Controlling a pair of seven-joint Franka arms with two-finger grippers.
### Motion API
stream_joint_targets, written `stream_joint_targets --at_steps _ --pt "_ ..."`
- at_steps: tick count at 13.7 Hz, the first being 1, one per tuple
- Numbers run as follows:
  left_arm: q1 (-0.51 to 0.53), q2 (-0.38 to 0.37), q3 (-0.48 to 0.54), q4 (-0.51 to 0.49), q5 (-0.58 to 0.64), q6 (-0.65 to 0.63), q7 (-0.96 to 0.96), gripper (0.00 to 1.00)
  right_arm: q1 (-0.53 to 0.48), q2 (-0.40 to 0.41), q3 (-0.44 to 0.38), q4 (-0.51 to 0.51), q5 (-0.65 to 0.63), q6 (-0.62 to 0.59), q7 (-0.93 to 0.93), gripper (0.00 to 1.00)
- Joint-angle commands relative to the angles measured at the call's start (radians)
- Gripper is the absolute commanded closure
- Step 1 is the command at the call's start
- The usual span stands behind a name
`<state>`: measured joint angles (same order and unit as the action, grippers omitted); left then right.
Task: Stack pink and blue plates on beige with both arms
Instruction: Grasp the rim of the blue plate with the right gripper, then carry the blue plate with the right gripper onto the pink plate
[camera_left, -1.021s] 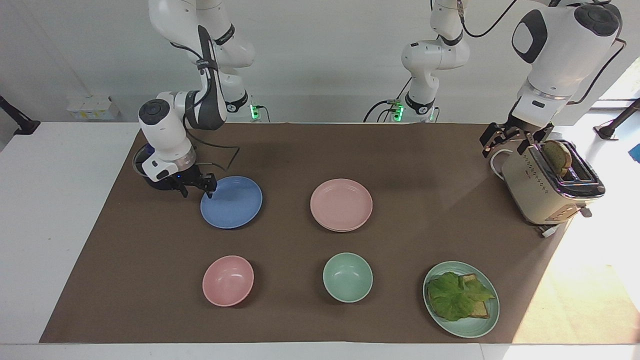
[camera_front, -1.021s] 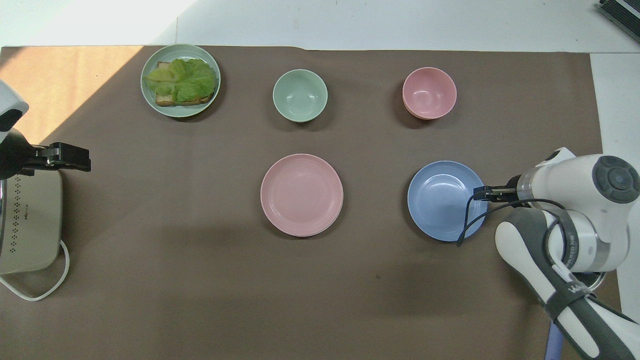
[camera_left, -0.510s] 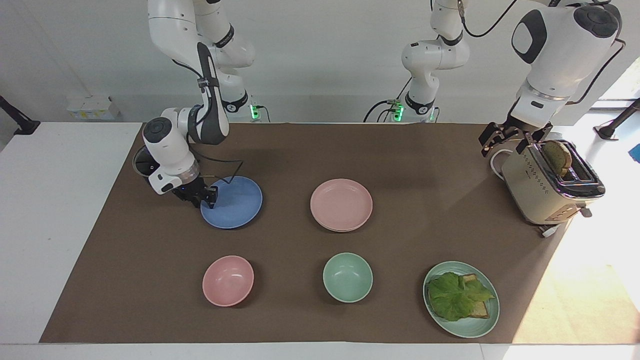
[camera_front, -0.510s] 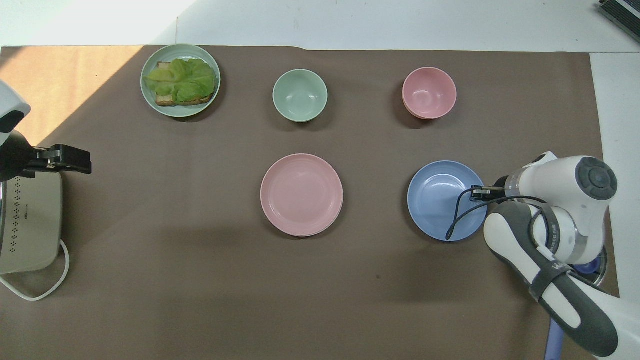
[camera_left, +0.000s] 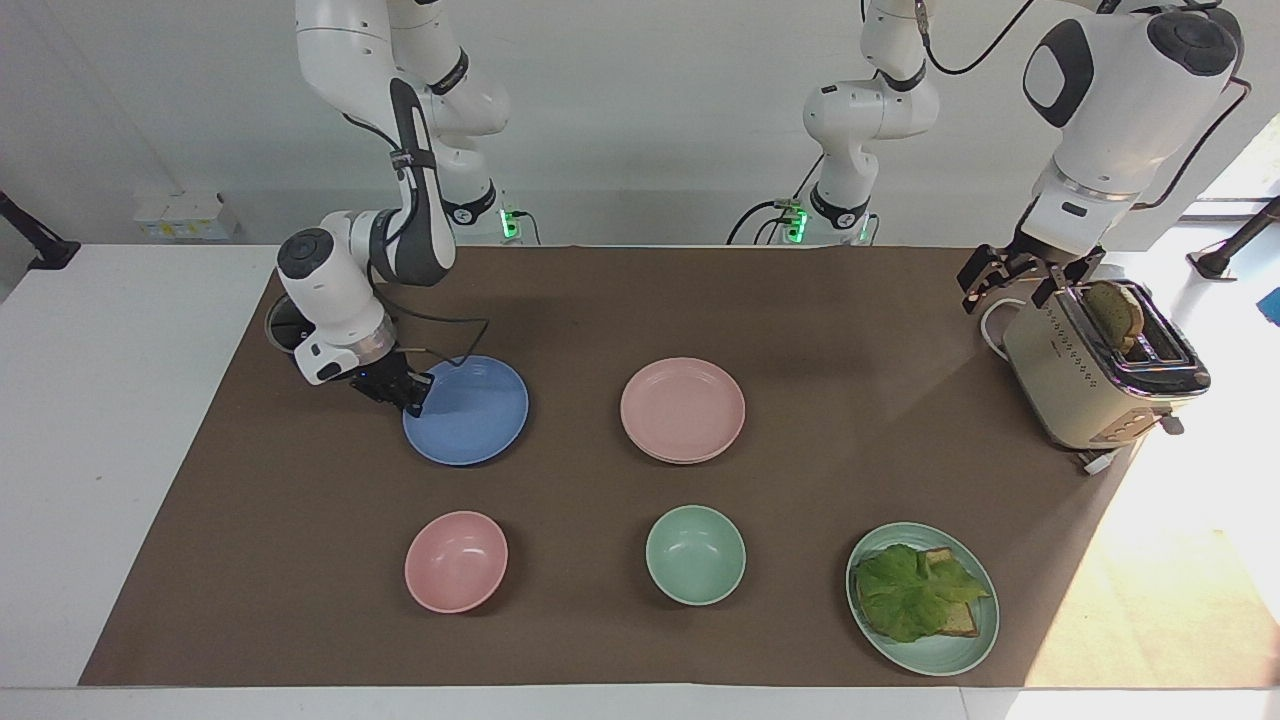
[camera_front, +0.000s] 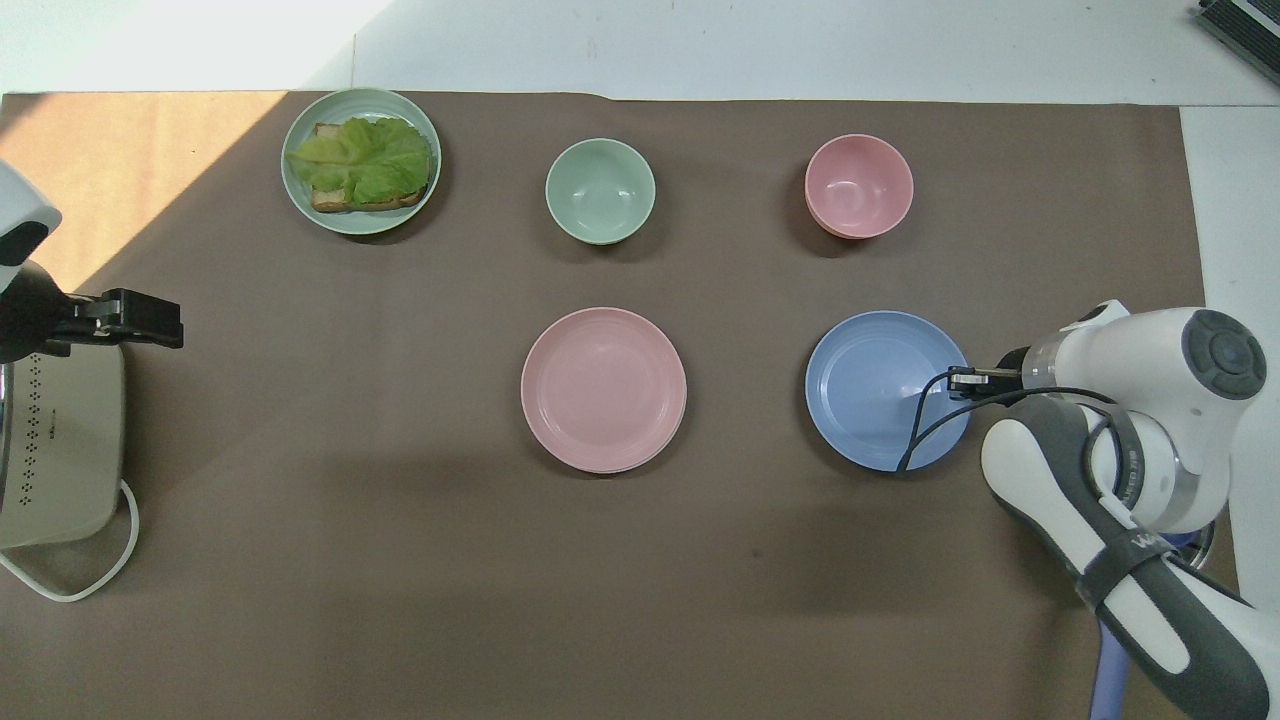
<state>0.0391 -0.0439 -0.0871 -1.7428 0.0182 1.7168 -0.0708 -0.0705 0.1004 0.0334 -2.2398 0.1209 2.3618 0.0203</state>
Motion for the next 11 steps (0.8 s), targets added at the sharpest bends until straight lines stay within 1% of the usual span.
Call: stream_joint_targets --at_steps 1,3,4,5,6,7,10,11 --pt "0.01 -0.005 -0.006 0.002 -0.009 -0.016 0.0 0.0 -0.002 -0.07 0.008 0.031 0.026 -0.099 -0.03 1.0" --pt "0.01 -0.007 -0.006 0.002 -0.009 -0.016 0.0 0.0 0.011 -0.114 0.017 0.066 0.028 -0.159 -0.026 1.0" --pt "0.01 -0.005 -0.006 0.002 -0.009 -0.016 0.0 0.0 0.04 -0.125 0.019 0.083 0.057 -0.179 -0.022 1.0" --pt "0.01 -0.005 -0.006 0.002 -0.009 -0.016 0.0 0.0 0.061 -0.128 0.019 0.097 0.113 -0.191 -0.019 1.0" --pt "0.01 -0.005 -0.006 0.002 -0.009 -0.016 0.0 0.0 0.081 -0.125 0.02 0.1 0.132 -0.181 -0.016 1.0" --pt "0.01 -0.005 -0.006 0.002 -0.009 -0.017 0.0 0.0 0.125 -0.123 0.02 0.101 0.135 -0.167 -0.008 1.0" --pt "0.01 -0.005 -0.006 0.002 -0.009 -0.017 0.0 0.0 0.266 -0.116 0.02 0.101 0.14 -0.112 0.174 1.0" --pt "0.01 -0.007 -0.006 0.002 -0.009 -0.016 0.0 0.0 0.302 -0.105 0.02 0.101 0.138 -0.099 0.205 1.0"
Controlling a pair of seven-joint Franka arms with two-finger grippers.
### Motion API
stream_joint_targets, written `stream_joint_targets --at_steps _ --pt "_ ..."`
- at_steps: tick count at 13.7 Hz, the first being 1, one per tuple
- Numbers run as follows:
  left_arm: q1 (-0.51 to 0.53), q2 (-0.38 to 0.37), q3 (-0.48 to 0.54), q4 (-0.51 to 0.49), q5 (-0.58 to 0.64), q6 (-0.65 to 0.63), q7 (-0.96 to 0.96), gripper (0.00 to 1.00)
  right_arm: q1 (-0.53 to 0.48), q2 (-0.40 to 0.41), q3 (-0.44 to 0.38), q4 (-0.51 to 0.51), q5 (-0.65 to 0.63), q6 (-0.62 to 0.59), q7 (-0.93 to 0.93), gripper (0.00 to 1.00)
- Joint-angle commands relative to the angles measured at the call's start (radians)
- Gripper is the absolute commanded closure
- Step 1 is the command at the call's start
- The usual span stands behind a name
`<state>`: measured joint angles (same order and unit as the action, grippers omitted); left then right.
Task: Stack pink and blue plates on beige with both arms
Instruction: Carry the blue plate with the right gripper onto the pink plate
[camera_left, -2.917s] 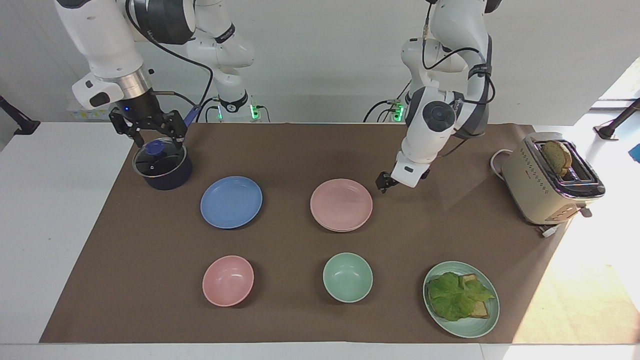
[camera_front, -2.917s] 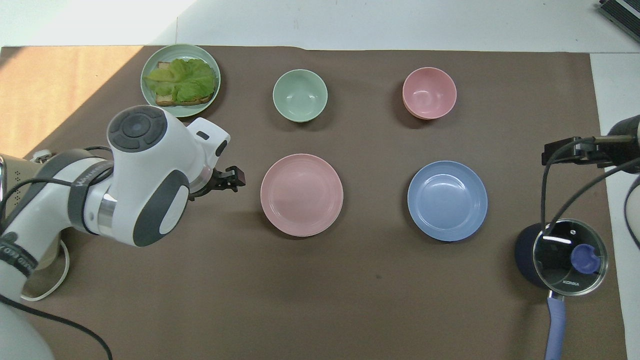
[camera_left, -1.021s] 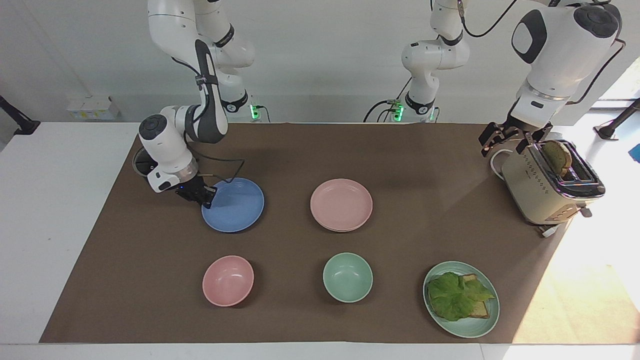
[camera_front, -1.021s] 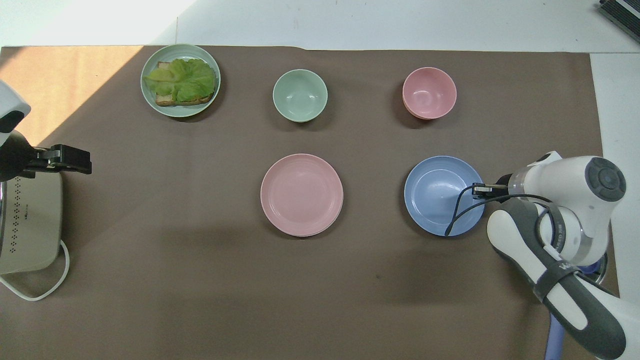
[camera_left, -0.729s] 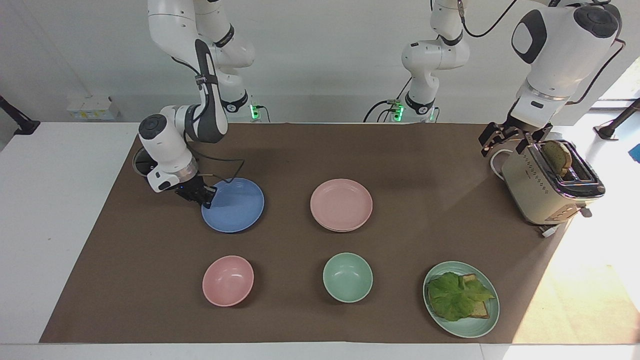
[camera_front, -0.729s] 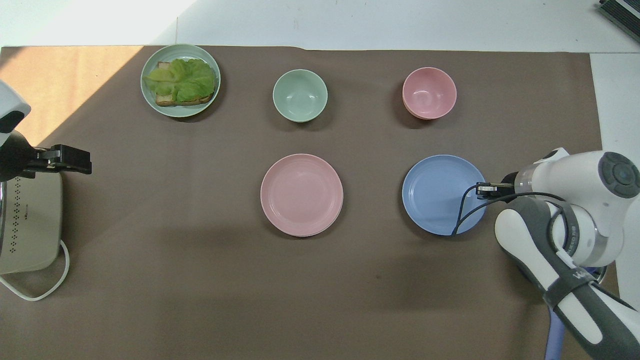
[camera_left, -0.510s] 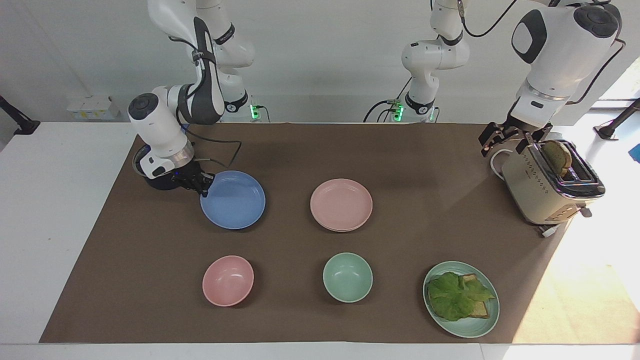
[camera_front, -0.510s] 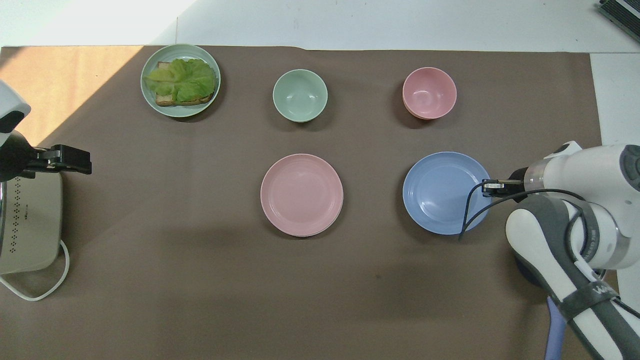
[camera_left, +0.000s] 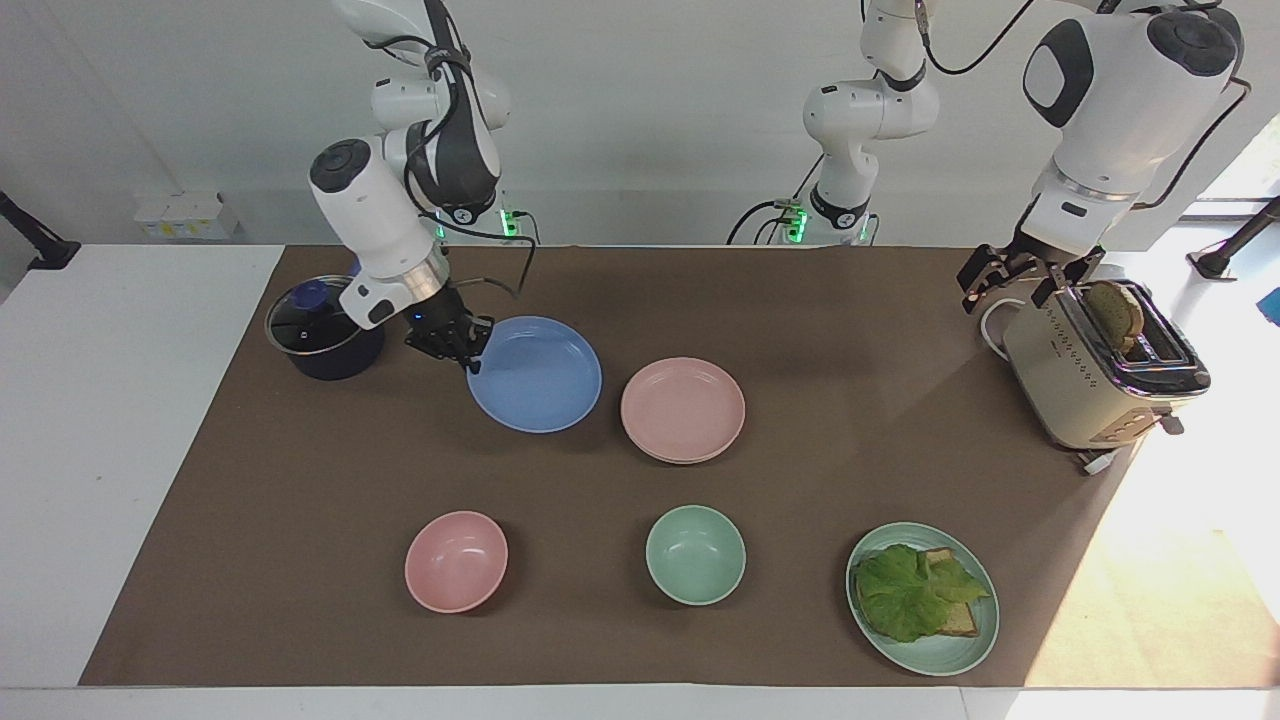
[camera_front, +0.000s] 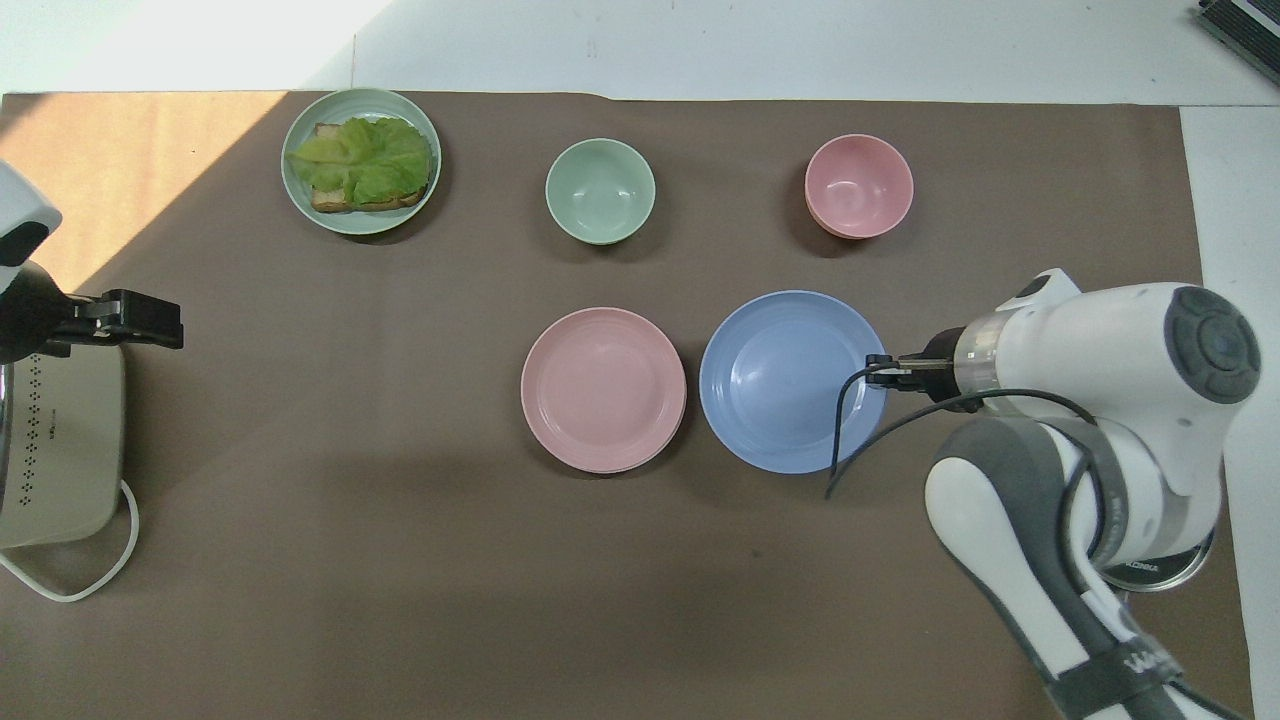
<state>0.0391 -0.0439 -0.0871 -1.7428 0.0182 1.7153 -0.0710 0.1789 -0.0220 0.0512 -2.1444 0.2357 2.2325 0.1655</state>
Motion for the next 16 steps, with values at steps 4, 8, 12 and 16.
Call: stream_joint_targets --at_steps 4,8,12,16 --pt "0.01 -0.005 -0.006 0.002 -0.009 -0.016 -0.001 0.0 0.207 0.085 0.001 0.006 0.008 0.128 0.178 1.0" --pt "0.01 -0.007 -0.006 0.002 -0.009 -0.016 -0.001 0.0 0.248 0.128 0.003 0.034 0.01 0.163 0.192 1.0" --pt "0.01 -0.005 -0.006 0.002 -0.009 -0.014 0.0 0.0 0.251 0.168 0.003 0.041 0.016 0.22 0.212 1.0" --pt "0.01 -0.007 -0.006 0.002 -0.01 -0.016 0.0 0.0 0.251 0.197 0.006 0.043 0.024 0.269 0.218 1.0"
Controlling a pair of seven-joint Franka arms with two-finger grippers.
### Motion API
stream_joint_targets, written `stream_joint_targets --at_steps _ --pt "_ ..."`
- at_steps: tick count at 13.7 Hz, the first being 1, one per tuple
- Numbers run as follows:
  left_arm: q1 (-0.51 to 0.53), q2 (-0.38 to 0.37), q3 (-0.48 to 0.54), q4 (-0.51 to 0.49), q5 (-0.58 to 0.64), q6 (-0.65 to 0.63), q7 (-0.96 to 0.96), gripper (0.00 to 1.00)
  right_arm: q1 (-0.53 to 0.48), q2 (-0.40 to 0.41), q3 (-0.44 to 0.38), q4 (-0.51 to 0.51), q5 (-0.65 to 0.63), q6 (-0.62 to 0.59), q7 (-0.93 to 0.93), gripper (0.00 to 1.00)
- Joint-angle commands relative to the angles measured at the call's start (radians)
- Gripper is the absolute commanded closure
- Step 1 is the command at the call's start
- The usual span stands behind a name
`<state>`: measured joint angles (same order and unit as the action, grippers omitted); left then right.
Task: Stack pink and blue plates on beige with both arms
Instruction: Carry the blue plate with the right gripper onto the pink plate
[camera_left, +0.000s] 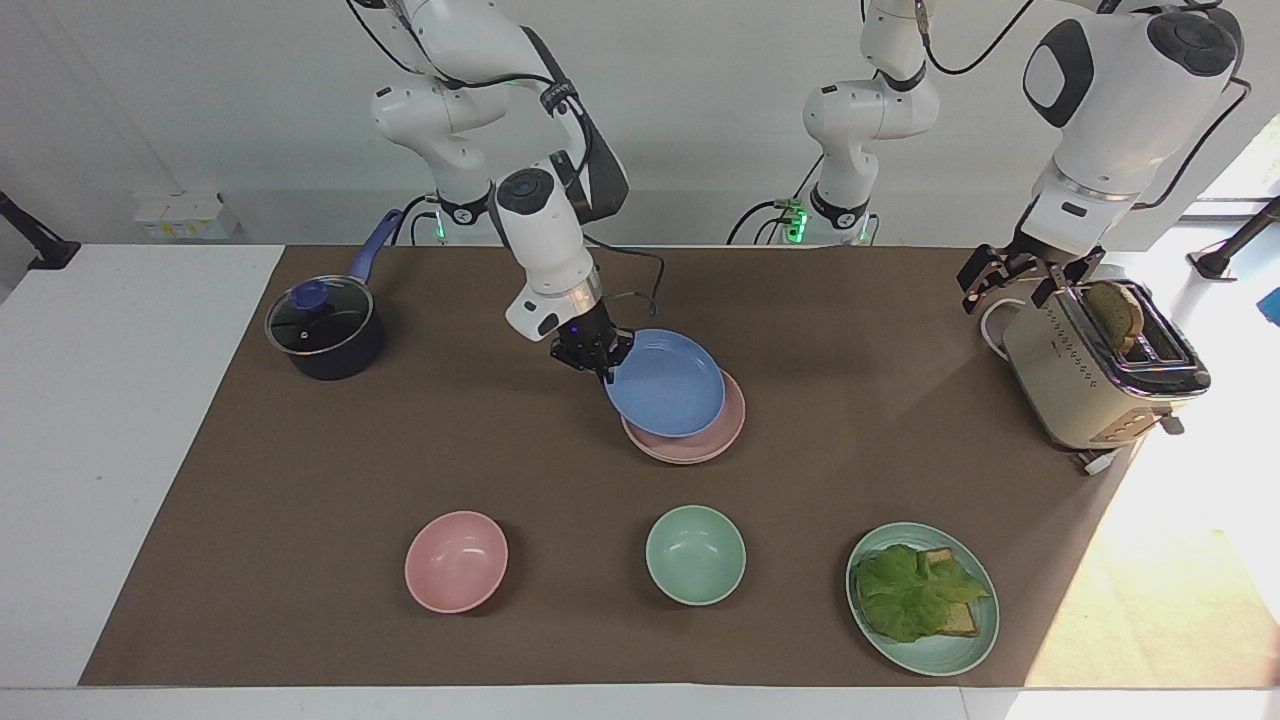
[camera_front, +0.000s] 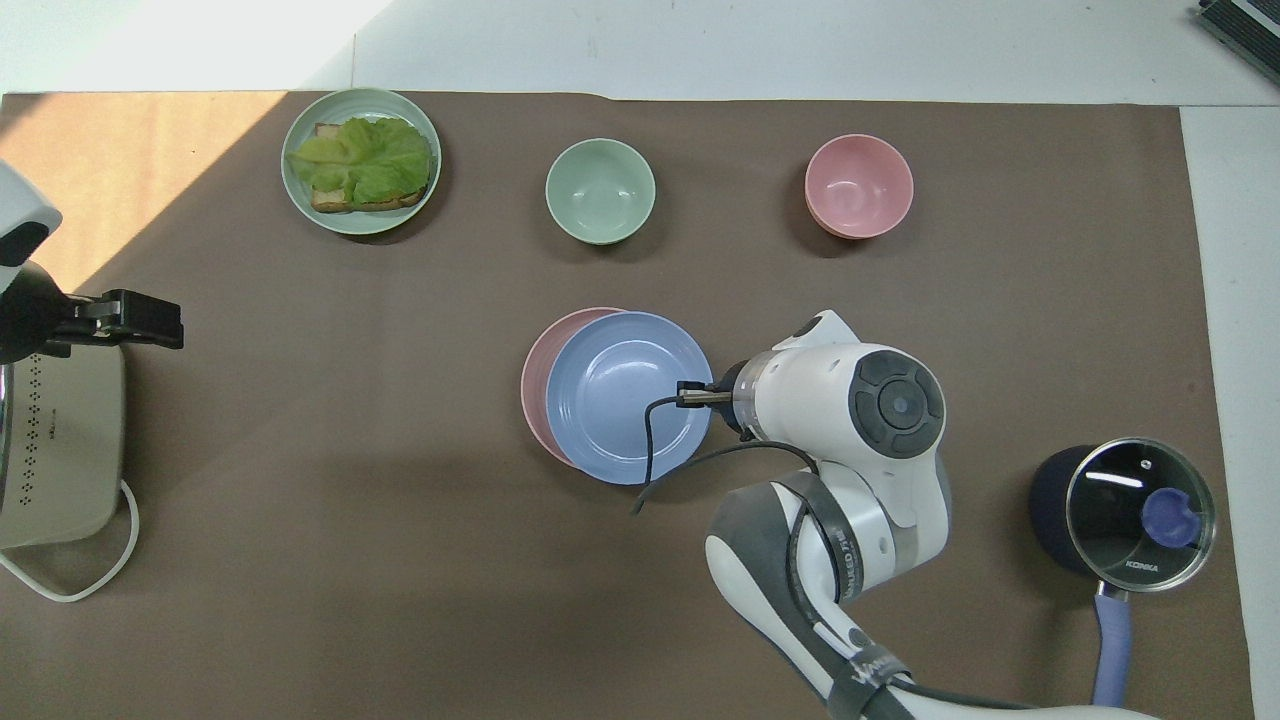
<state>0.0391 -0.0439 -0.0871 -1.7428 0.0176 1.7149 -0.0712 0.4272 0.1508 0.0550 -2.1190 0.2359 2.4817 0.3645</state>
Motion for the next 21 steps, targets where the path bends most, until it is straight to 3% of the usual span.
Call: stream_joint_targets --at_steps 1,7,10,11,12,13,17,19,21 --pt "0.01 -0.007 -0.006 0.002 -0.01 -0.015 0.001 0.0 0.005 0.038 0.011 0.027 0.025 0.02 0.033 1.0" --pt "0.008 -0.007 -0.006 0.002 -0.011 -0.015 0.001 0.0 0.031 0.049 0.011 0.039 0.023 0.029 0.059 1.0" --pt "0.008 -0.007 -0.006 0.002 -0.013 -0.015 0.001 0.0 0.031 0.055 0.013 0.051 0.023 0.04 0.059 0.49" --pt "0.008 -0.007 -0.006 0.002 -0.013 -0.015 0.001 0.0 0.033 0.056 0.013 0.062 0.023 0.039 0.059 0.26" --pt "0.008 -0.007 -0.006 0.002 -0.013 -0.015 0.001 0.0 0.042 0.058 0.011 0.068 0.022 0.039 0.059 0.1" --pt "0.01 -0.007 -0.006 0.002 -0.013 -0.015 0.001 0.0 0.044 0.061 0.011 0.073 0.014 0.039 0.057 0.0" --pt "0.01 -0.007 -0.006 0.002 -0.013 -0.015 0.001 0.0 0.013 0.021 -0.003 0.083 0.005 -0.001 0.053 0.0" --pt "0.008 -0.007 -0.006 0.002 -0.013 -0.015 0.001 0.0 -0.051 -0.031 -0.004 0.083 0.0 -0.075 0.05 0.0" --pt "0.008 -0.007 -0.006 0.002 -0.013 -0.015 0.001 0.0 -0.123 -0.092 -0.004 0.083 -0.082 -0.176 0.045 0.0"
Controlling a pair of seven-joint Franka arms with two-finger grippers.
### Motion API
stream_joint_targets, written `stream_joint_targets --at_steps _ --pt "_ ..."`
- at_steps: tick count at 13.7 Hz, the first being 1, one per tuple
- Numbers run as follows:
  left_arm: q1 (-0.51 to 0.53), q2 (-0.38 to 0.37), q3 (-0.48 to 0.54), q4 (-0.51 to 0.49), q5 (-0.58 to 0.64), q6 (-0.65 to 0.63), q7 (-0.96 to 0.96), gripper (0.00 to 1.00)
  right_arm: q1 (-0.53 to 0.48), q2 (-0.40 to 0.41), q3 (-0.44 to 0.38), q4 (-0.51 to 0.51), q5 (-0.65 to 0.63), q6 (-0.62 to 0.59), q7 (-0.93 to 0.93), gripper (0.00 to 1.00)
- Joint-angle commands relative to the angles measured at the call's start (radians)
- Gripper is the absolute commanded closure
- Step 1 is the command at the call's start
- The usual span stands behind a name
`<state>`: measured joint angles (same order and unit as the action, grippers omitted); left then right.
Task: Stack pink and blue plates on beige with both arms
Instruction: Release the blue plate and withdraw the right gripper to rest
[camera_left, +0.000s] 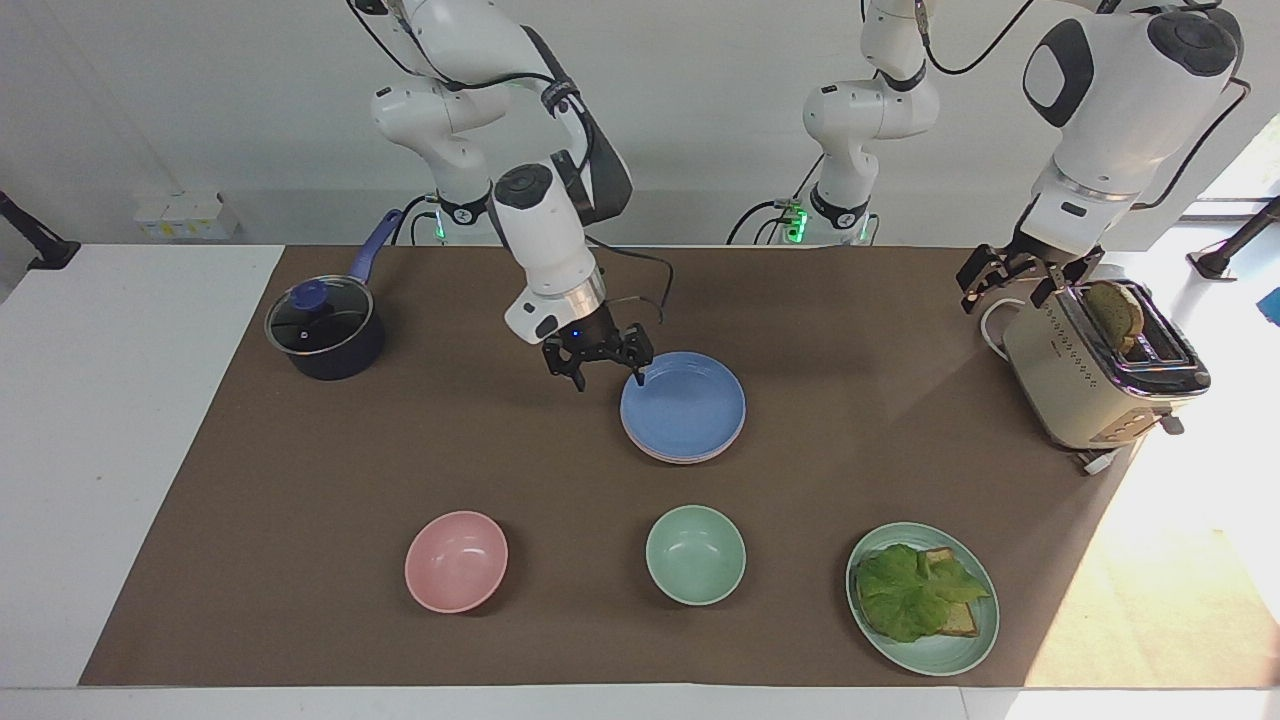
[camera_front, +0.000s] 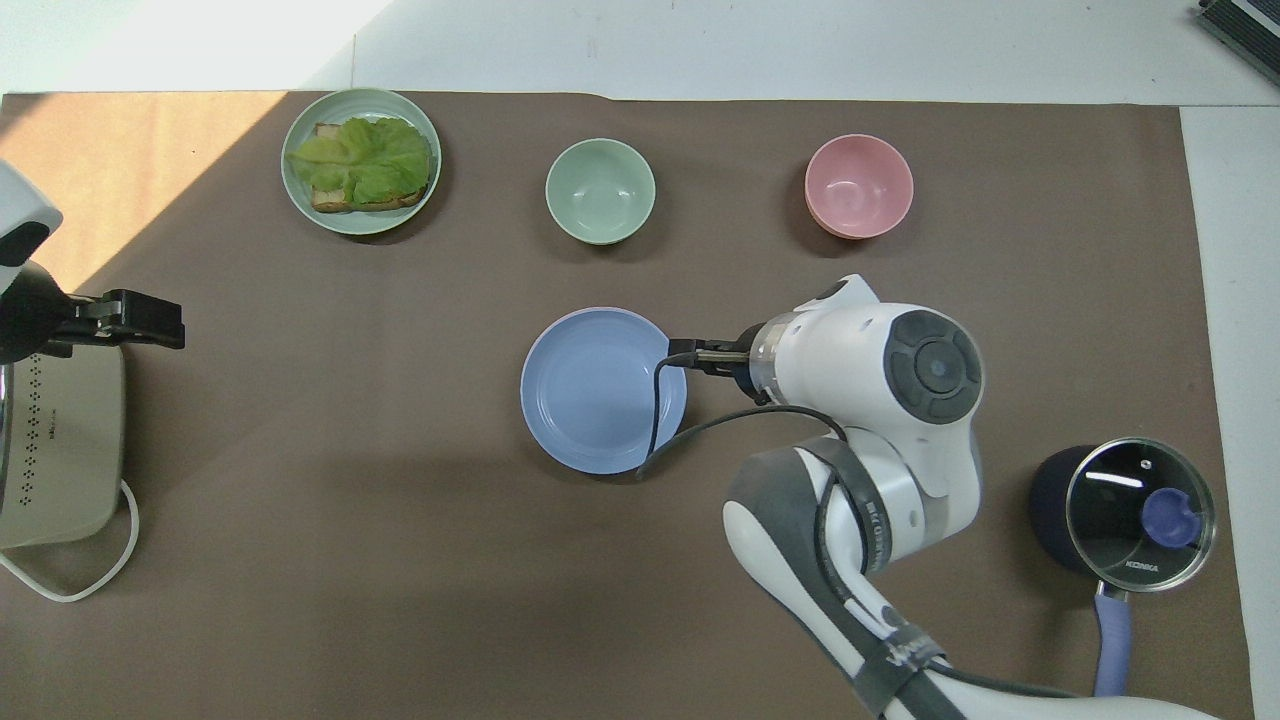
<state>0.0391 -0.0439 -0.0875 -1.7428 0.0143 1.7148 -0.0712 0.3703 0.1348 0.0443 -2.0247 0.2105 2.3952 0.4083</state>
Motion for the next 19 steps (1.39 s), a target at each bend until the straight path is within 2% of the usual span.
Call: stream_joint_targets --at_steps 1,3,6,7,9,14,17,19 --pt "0.008 -0.007 -0.006 0.002 -0.01 -0.015 0.001 0.0 -0.106 -0.108 0.009 -0.011 -0.116 -0.137 0.001 0.0" --pt "0.008 -0.007 -0.006 0.002 -0.01 -0.015 0.001 0.0 -0.183 -0.17 0.009 -0.011 -0.16 -0.22 -0.014 0.0" --pt "0.008 -0.007 -0.006 0.0 -0.01 -0.015 0.001 0.0 -0.324 -0.244 0.006 0.009 -0.161 -0.318 -0.187 0.0" --pt "0.008 -0.007 -0.006 0.0 -0.01 -0.015 0.001 0.0 -0.368 -0.251 0.006 0.044 -0.161 -0.374 -0.236 0.0" --pt "0.007 -0.007 -0.006 0.0 -0.01 -0.015 0.001 0.0 -0.436 -0.239 0.006 0.179 -0.169 -0.538 -0.293 0.0" --pt "0.007 -0.007 -0.006 0.0 -0.01 -0.015 0.001 0.0 -0.446 -0.213 0.011 0.383 -0.306 -0.741 -0.309 0.0" --pt "0.007 -0.007 -0.008 0.0 -0.01 -0.015 0.001 0.0 -0.439 -0.12 0.019 0.555 -0.307 -0.905 -0.309 0.0" --pt "0.007 -0.007 -0.006 0.0 -0.01 -0.015 0.001 0.0 -0.441 -0.118 0.02 0.561 -0.295 -0.91 -0.31 0.0"
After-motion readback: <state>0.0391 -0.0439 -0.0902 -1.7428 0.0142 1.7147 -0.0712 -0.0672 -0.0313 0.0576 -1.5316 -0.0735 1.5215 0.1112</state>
